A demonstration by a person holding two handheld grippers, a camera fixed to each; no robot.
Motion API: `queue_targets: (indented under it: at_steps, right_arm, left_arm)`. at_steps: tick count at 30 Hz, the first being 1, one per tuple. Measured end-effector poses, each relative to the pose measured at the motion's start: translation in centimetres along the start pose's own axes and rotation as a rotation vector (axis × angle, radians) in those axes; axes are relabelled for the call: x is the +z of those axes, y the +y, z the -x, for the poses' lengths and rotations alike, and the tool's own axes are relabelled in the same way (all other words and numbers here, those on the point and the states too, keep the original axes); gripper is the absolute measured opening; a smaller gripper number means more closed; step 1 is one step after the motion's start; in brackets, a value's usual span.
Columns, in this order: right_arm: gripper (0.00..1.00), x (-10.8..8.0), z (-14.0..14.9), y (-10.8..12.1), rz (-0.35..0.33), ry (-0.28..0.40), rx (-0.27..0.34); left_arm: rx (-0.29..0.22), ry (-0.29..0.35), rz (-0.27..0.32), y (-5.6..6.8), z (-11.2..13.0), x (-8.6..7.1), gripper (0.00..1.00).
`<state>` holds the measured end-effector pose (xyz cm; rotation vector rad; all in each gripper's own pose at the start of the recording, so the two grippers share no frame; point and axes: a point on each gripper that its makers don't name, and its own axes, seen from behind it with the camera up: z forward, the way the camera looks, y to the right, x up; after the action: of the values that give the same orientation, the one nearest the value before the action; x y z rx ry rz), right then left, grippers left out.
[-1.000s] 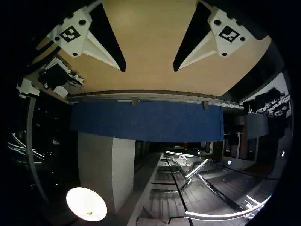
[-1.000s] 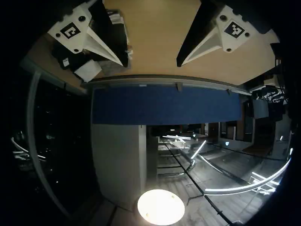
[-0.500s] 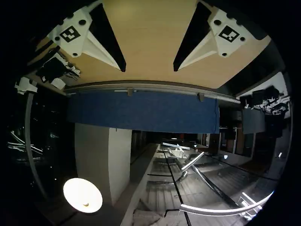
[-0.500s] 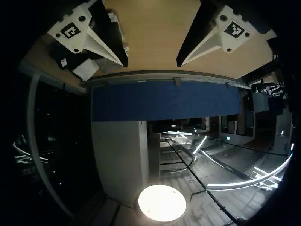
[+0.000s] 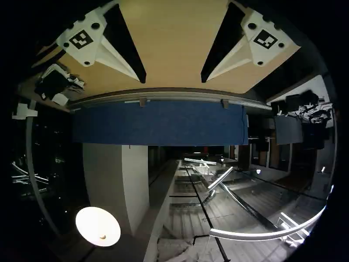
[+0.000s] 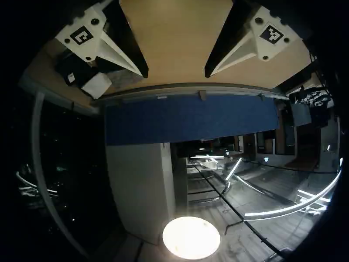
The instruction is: Fold towel
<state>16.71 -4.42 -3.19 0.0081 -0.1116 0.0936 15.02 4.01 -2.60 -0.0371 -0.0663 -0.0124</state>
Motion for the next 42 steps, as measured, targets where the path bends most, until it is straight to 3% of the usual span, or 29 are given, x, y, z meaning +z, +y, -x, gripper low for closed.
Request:
queue_targets:
  at_steps: [12,24,42]
  right_arm:
    - [1.00,0.3,-0.6,1.0,0.051,-0.037,-0.016]
    - [1.00,1.0,1.0,-0.6,0.047,-0.037,-0.091]
    - [1.00,2.9,3.2,-2.8,0.032,-0.036,-0.112]
  left_arm:
    - [0.030,0.050,-0.024,-1.1,2.9,0.6,0.93]
    - [-0.014,0.064,-0.044,-3.3,9.3,1.7,0.93]
    - [-0.038,0.073,-0.054,-5.1,13.3,3.1,0.94]
